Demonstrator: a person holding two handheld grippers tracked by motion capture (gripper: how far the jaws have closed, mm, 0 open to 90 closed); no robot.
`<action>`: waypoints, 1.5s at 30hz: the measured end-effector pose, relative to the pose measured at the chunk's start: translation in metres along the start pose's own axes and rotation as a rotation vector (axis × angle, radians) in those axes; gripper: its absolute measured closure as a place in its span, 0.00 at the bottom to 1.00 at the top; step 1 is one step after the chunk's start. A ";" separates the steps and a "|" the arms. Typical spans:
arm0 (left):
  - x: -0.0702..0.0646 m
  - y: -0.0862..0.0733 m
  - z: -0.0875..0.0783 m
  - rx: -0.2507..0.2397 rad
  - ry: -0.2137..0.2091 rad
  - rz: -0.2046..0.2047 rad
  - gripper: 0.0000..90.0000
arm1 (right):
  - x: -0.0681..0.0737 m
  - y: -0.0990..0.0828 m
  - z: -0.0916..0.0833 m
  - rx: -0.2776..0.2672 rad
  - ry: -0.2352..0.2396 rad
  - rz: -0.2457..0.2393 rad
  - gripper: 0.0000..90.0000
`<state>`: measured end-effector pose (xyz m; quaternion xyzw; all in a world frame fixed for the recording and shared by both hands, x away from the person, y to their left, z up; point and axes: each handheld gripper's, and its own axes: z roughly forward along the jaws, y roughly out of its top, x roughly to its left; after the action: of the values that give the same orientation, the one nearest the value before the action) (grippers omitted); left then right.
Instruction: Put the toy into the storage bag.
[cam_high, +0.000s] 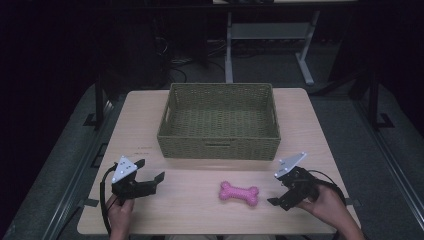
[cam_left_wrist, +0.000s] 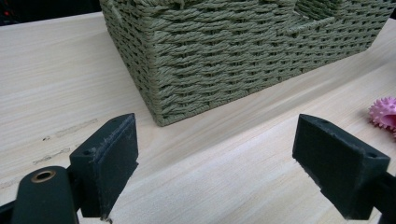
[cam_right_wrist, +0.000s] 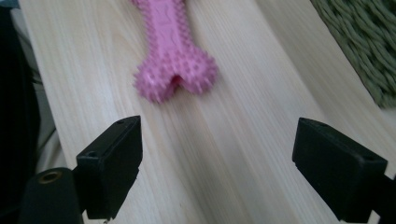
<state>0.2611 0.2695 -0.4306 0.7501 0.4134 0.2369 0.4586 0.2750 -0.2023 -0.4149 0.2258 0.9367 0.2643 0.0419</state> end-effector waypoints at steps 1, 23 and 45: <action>0.000 0.000 0.000 0.002 0.001 -0.003 0.15 | 0.001 0.007 0.002 0.014 0.010 -0.017 0.17; 0.002 0.000 0.000 0.003 0.000 -0.001 0.15 | 0.014 0.063 0.038 0.117 0.076 -0.146 0.23; 0.003 0.000 0.000 0.001 0.000 -0.008 0.15 | 0.027 0.083 0.068 0.200 0.098 -0.220 0.44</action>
<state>0.2625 0.2723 -0.4306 0.7487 0.4163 0.2350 0.4592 0.2981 -0.0950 -0.4297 0.1119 0.9783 0.1743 0.0022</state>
